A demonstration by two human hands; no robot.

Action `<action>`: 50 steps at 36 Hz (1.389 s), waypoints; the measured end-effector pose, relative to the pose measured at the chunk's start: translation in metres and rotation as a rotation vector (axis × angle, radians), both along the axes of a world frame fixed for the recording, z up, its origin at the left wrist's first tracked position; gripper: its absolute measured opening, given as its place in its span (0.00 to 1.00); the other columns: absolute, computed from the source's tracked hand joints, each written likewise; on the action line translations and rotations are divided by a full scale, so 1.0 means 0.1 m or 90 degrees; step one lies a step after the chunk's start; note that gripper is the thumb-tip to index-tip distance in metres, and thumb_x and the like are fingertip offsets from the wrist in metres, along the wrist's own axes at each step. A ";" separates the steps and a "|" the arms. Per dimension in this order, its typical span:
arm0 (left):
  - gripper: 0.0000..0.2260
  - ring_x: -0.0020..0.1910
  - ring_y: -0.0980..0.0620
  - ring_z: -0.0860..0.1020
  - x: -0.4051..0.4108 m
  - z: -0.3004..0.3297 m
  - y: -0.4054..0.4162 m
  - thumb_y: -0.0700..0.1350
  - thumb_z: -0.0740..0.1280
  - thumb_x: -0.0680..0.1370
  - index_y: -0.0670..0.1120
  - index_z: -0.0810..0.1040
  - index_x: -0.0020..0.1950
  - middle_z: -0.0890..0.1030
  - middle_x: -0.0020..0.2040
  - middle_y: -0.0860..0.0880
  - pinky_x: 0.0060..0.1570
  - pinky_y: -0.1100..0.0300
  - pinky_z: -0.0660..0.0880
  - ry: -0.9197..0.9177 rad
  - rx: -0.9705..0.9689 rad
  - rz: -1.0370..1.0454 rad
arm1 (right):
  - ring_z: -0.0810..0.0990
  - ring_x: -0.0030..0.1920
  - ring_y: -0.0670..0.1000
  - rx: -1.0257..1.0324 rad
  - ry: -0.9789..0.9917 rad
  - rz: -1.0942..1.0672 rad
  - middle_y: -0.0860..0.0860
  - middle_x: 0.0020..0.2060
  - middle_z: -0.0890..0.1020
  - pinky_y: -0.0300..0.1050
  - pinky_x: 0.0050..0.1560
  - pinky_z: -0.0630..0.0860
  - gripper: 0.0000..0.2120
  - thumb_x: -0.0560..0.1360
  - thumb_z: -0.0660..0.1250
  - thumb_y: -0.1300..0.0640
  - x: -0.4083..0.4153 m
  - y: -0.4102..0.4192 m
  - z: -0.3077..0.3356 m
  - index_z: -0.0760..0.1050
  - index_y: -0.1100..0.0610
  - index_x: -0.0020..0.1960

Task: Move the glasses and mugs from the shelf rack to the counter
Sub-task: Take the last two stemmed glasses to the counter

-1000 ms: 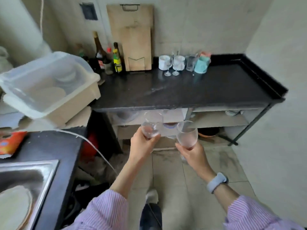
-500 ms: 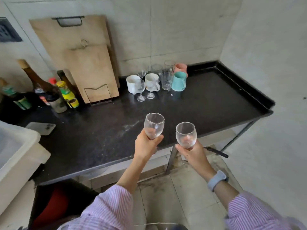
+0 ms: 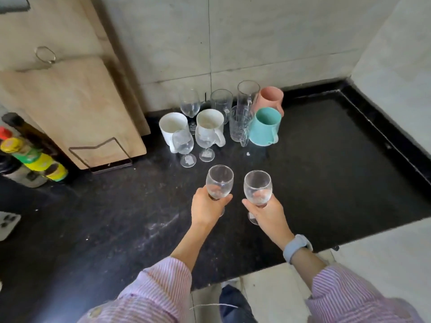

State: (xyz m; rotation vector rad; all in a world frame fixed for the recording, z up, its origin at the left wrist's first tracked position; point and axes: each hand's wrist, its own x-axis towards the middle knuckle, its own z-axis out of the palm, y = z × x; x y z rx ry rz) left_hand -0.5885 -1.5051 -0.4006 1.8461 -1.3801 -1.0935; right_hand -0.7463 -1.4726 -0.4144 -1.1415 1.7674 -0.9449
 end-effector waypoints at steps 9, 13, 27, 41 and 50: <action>0.11 0.38 0.55 0.75 -0.37 -0.31 -0.81 0.49 0.74 0.68 0.51 0.72 0.40 0.76 0.36 0.56 0.41 0.61 0.69 0.021 0.025 0.035 | 0.79 0.37 0.40 0.028 -0.006 0.015 0.44 0.36 0.80 0.29 0.36 0.70 0.10 0.68 0.73 0.53 -0.23 -0.92 -0.30 0.74 0.51 0.46; 0.10 0.35 0.62 0.73 -0.44 -0.41 -1.06 0.48 0.74 0.69 0.51 0.73 0.42 0.75 0.35 0.59 0.34 0.71 0.67 0.033 0.024 0.045 | 0.79 0.39 0.41 0.018 -0.025 0.010 0.47 0.39 0.81 0.23 0.36 0.71 0.12 0.68 0.73 0.55 -0.25 -1.23 -0.37 0.77 0.56 0.50; 0.09 0.41 0.58 0.76 -0.50 -0.57 -1.41 0.47 0.73 0.70 0.52 0.74 0.45 0.78 0.41 0.56 0.46 0.63 0.69 0.059 -0.007 0.066 | 0.79 0.52 0.48 0.041 -0.059 0.012 0.53 0.52 0.81 0.34 0.50 0.72 0.19 0.71 0.71 0.56 -0.20 -1.63 -0.53 0.75 0.59 0.59; 0.26 0.77 0.47 0.52 -0.27 -0.98 -0.70 0.53 0.57 0.79 0.45 0.57 0.74 0.56 0.77 0.46 0.73 0.42 0.49 -0.421 -0.068 -0.319 | 0.54 0.76 0.52 0.038 0.508 0.313 0.52 0.75 0.59 0.58 0.74 0.52 0.25 0.78 0.55 0.51 -0.25 -1.01 -0.70 0.58 0.56 0.73; 0.29 0.76 0.46 0.39 -0.28 -1.09 -0.85 0.61 0.45 0.78 0.50 0.43 0.76 0.41 0.78 0.50 0.70 0.38 0.35 -0.503 -0.001 -0.375 | 0.45 0.77 0.52 0.130 0.571 0.378 0.50 0.77 0.48 0.60 0.75 0.45 0.28 0.79 0.50 0.47 -0.24 -1.18 -0.65 0.48 0.54 0.75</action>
